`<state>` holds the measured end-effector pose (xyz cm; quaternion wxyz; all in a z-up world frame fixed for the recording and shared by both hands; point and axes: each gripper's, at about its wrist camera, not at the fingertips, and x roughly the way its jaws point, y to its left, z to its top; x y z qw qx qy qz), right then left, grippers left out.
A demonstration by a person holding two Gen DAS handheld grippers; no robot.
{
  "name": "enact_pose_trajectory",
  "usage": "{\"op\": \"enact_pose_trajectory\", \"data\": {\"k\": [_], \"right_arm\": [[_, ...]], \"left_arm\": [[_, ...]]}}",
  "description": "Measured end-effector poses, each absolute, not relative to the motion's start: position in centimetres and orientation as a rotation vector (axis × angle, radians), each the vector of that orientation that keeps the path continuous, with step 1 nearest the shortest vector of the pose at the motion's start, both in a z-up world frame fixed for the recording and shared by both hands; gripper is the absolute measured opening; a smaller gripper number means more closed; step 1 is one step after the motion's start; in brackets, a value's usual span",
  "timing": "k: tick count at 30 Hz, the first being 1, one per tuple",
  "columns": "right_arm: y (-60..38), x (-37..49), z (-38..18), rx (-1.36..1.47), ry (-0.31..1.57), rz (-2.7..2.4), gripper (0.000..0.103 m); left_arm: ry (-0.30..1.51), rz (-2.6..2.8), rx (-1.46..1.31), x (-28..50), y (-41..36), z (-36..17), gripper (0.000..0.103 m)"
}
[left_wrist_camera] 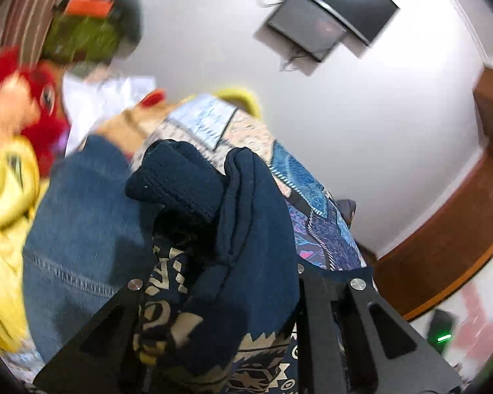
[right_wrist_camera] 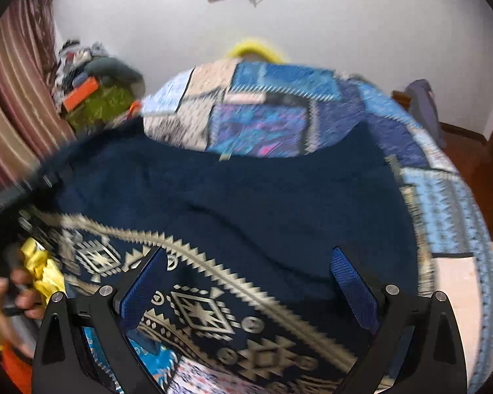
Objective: Fold large clothes
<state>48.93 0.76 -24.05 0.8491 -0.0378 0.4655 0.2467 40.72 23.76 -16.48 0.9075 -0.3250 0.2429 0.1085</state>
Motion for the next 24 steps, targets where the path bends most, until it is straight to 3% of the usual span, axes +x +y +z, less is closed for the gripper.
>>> {"op": "enact_pose_trajectory", "data": {"k": [4,9,18,24], "right_arm": [[3.2,48.0,-27.1,-0.163,0.986,0.512,0.103],[1.9,47.3,-26.0,-0.278,1.067,0.645,0.103],[-15.7,44.2,-21.6,-0.039,1.046,0.444,0.103],[-24.4,42.7,-20.3,0.030,1.033,0.289,0.103]], "left_arm": [[0.562,0.170,-0.571,43.3,19.9,-14.7,0.016],[0.597,0.094,-0.486,46.6,15.3,-13.1,0.016],[0.656,-0.104,-0.310,50.3,2.3,-12.5,0.016],[0.868,-0.225,-0.060,50.6,-5.3,-17.8,0.017]]}}
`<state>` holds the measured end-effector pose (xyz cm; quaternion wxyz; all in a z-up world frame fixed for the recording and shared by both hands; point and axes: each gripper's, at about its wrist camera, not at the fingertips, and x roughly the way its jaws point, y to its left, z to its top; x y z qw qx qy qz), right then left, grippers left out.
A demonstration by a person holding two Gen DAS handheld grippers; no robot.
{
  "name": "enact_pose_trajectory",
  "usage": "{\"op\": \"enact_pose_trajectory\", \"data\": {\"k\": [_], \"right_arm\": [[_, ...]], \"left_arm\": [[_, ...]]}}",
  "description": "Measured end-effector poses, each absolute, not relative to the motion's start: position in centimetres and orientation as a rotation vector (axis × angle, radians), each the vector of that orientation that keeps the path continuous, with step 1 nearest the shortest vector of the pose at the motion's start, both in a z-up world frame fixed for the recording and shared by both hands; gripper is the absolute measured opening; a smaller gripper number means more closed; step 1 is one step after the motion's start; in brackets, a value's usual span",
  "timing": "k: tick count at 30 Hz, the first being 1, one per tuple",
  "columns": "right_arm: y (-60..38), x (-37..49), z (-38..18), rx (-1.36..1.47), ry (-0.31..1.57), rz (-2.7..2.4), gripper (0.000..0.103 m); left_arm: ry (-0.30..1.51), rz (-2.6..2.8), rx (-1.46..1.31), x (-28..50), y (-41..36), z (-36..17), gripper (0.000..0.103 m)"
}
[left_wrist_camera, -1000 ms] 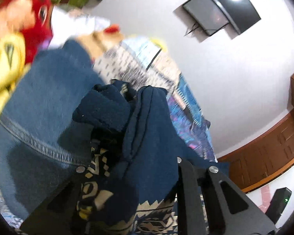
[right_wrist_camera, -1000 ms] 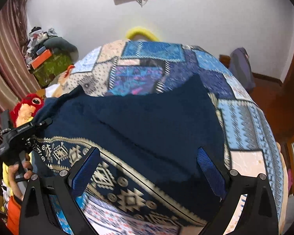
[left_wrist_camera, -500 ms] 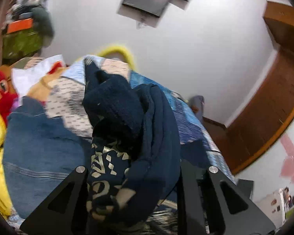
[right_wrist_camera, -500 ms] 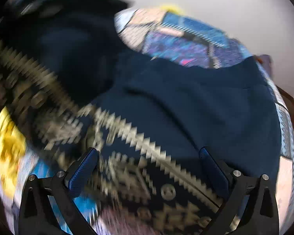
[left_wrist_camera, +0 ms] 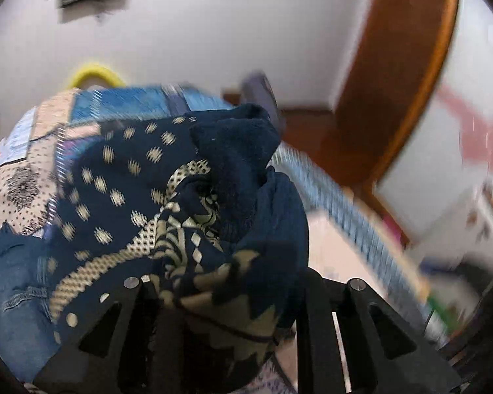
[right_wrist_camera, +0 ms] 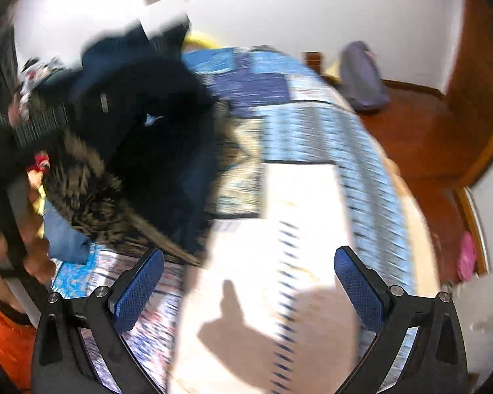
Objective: Fold large clothes
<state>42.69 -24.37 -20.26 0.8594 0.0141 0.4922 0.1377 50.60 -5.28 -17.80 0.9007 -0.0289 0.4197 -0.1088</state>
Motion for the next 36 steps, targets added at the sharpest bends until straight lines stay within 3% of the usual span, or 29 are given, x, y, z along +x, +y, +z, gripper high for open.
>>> {"op": "enact_pose_trajectory", "data": {"k": [3,5,7,9,16,19,23,30,36], "right_arm": [[-26.9,42.0,-19.8,0.059,1.028,0.253,0.103],[-27.7,41.7,-19.4,0.070,1.023,0.241,0.103],[-27.9,41.2,-19.0,0.071,1.017,0.241,0.103],[-27.7,40.9,-18.3,0.062,1.003,0.251,0.103],[-25.3,40.3,-15.6,0.013,0.914,0.308,0.103],[-23.1,40.6,-14.4,0.002,0.874,0.357,0.103],[-19.0,42.4,-14.3,0.012,0.862,0.448,0.103],[-12.7,47.0,-20.2,-0.007,1.021,0.521,0.103],[-14.4,48.3,-25.9,-0.100,1.111,0.514,0.103]], "left_arm": [[0.960,-0.224,0.067,49.9,-6.7,-20.6,0.024],[0.966,-0.226,0.123,48.8,-6.9,-20.8,0.036],[0.976,-0.296,0.133,47.5,-6.9,-20.1,0.073],[0.969,-0.368,0.101,45.6,-6.9,-19.2,0.083],[0.864,-0.318,0.116,40.3,-3.1,-14.7,0.087],[0.812,-0.240,0.073,40.4,1.2,-12.8,0.095],[0.778,-0.132,0.048,41.6,5.4,-12.0,0.097],[0.937,-0.106,-0.056,45.6,9.0,-17.9,0.097],[1.001,-0.184,-0.141,43.8,10.6,-22.1,0.098]]}}
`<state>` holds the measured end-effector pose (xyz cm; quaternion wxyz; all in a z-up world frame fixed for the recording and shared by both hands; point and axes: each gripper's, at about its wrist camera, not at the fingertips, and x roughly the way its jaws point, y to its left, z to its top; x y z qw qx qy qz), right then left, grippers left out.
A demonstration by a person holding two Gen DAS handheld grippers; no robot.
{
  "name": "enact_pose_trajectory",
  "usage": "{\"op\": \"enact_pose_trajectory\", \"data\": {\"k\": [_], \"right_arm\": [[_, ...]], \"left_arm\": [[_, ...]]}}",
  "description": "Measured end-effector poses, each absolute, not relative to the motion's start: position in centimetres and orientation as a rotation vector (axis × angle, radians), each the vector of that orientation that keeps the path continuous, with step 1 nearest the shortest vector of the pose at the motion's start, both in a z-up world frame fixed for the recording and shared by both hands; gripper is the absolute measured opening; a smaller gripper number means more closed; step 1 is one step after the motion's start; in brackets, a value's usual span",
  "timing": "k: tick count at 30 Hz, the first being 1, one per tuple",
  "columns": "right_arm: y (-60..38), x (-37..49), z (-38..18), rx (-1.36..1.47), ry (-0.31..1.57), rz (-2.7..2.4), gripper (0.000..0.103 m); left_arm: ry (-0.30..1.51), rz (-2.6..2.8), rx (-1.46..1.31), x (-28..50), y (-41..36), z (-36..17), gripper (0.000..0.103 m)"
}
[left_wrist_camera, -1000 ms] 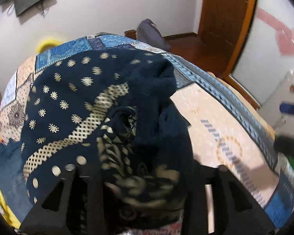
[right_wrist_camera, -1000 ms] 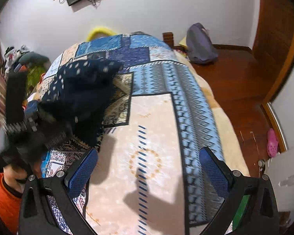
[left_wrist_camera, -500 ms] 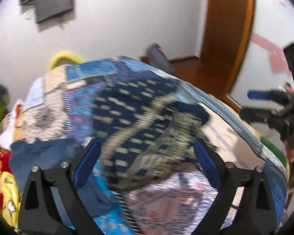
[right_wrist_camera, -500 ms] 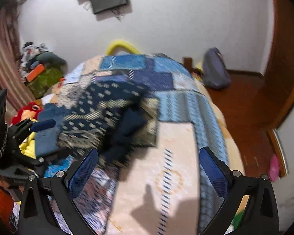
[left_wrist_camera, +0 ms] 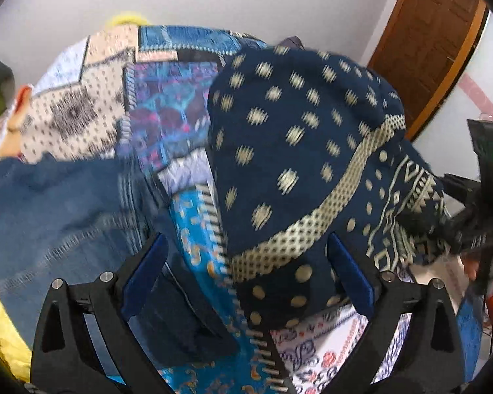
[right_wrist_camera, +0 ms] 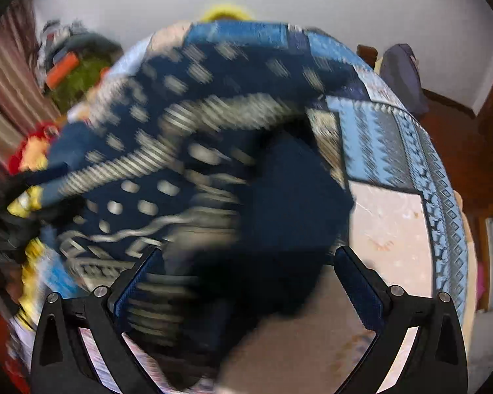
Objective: Fold large clothes
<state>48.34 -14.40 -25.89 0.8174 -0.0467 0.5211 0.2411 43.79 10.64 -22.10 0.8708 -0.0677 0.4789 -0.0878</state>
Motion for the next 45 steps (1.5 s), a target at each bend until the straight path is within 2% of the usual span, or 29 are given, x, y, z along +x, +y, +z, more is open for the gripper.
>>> {"op": "enact_pose_trajectory", "data": {"k": [4,7,13,17,23,28,31,35,40,45], "right_arm": [[-17.5,48.4,-25.3,-0.053,1.141,0.520,0.103],[-17.8,48.1,-22.6,-0.140,1.051,0.459,0.103],[-16.4,50.8,-18.5,-0.082,0.985,0.510,0.103],[-13.8,54.1,-19.6,-0.007,1.046,0.589,0.103],[-12.1,59.0,-23.5,-0.051,1.128,0.546,0.103],[-15.1,60.6,-20.7,0.015,1.026,0.438,0.103],[-16.0,59.7,-19.5,0.104,1.032,0.511,0.103],[-15.4,57.4,-20.4,0.161,1.098,0.639,0.103],[-14.8,54.8,-25.1,0.122,1.213,0.642,0.103],[-15.7,55.3,-28.6,0.293,1.279,0.660,0.103]], "left_arm": [[0.982,-0.187,-0.071,42.8,10.5,-20.6,0.098],[0.935,-0.154,0.025,43.2,9.9,-18.6,0.098],[0.897,-0.148,0.006,48.4,9.0,-16.7,0.098],[0.917,-0.132,-0.067,53.7,8.8,-17.7,0.098],[0.917,-0.062,-0.105,57.9,10.4,-18.4,0.099],[0.858,-0.018,-0.110,56.6,12.2,-16.0,0.099],[0.872,-0.071,-0.144,55.0,12.9,-15.5,0.099],[0.957,-0.162,-0.221,53.0,12.9,-17.2,0.099],[1.080,-0.265,-0.344,51.1,12.6,-21.6,0.099],[1.129,-0.347,-0.580,52.3,13.3,-25.1,0.102]]}}
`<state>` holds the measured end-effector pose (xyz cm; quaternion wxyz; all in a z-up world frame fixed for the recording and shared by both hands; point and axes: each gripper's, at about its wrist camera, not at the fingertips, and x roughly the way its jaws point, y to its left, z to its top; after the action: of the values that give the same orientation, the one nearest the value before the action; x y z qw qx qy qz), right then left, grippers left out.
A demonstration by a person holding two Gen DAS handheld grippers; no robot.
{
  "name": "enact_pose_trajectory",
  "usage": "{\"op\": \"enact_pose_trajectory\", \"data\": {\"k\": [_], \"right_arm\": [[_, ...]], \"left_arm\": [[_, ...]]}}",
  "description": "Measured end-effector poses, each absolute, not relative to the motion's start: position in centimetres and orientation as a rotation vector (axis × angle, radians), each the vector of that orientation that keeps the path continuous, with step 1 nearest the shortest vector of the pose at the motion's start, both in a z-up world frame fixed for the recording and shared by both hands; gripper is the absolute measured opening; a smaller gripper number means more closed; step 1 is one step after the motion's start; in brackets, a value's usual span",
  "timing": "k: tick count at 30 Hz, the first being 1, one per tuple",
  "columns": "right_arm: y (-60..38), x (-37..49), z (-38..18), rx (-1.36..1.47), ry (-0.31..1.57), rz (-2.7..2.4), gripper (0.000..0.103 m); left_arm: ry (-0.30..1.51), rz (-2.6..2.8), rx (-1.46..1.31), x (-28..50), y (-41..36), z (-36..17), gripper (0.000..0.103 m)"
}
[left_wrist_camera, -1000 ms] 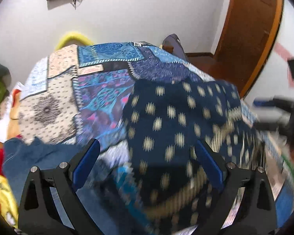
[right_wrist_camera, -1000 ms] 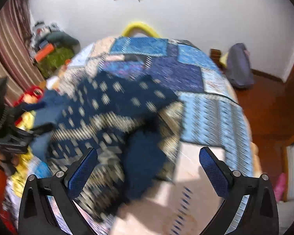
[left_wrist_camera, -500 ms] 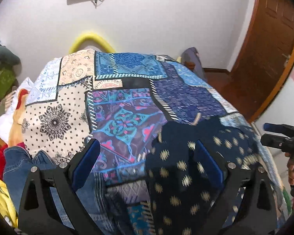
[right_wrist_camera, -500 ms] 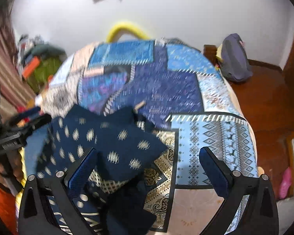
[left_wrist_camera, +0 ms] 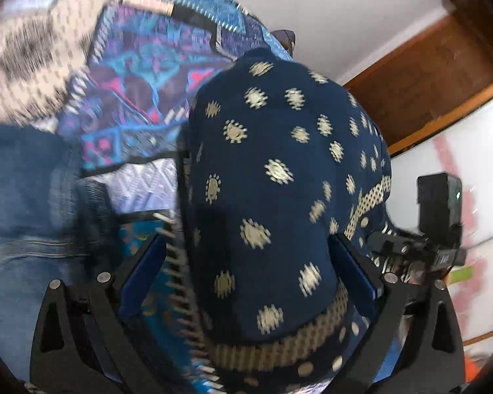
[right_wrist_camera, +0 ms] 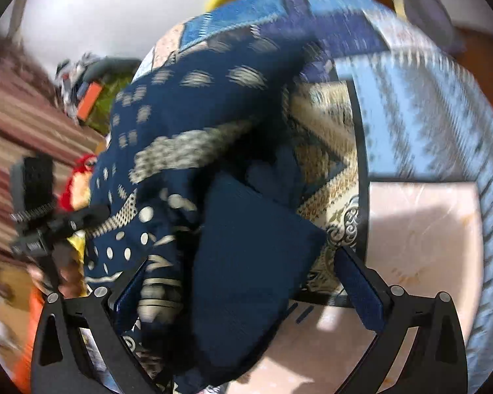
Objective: Fold large clothes
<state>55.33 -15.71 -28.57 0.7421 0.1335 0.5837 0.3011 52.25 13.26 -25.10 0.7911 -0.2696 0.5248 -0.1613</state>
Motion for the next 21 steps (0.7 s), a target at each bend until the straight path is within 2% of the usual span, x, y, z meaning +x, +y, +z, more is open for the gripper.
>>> {"op": "enact_pose_trajectory", "data": {"k": [6,9,10,12,16,18,21], "right_arm": [[-12.7,56.9,-28.6,0.254,1.268,0.698,0.103],[-11.4,57.8,-28.8,0.283,1.260,0.737,0.102],[-11.1,58.1,-29.0,0.315,1.265,0.741,0.089],[-10.7,58.5,-29.2,0.344,1.279,0.723,0.082],[-10.3,57.8,-27.7,0.362,1.252,0.748,0.049],[-10.0,56.8,-26.3,0.355,1.231,0.761,0.040],[-8.9,55.3,-23.6,0.327,1.194,0.763,0.037]], "left_arm": [[1.137,-0.413,-0.607,54.7,12.4,-26.2,0.102],[1.130,-0.427,-0.596,55.3,12.0,-25.8,0.090],[1.127,-0.416,-0.583,55.3,12.0,-25.6,0.085],[1.104,-0.411,-0.553,54.7,11.9,-25.0,0.074],[1.050,-0.404,-0.510,52.9,11.9,-22.7,0.062],[1.022,-0.407,-0.481,51.9,11.9,-21.1,0.056],[0.983,-0.398,-0.466,50.7,12.7,-18.2,0.056]]}}
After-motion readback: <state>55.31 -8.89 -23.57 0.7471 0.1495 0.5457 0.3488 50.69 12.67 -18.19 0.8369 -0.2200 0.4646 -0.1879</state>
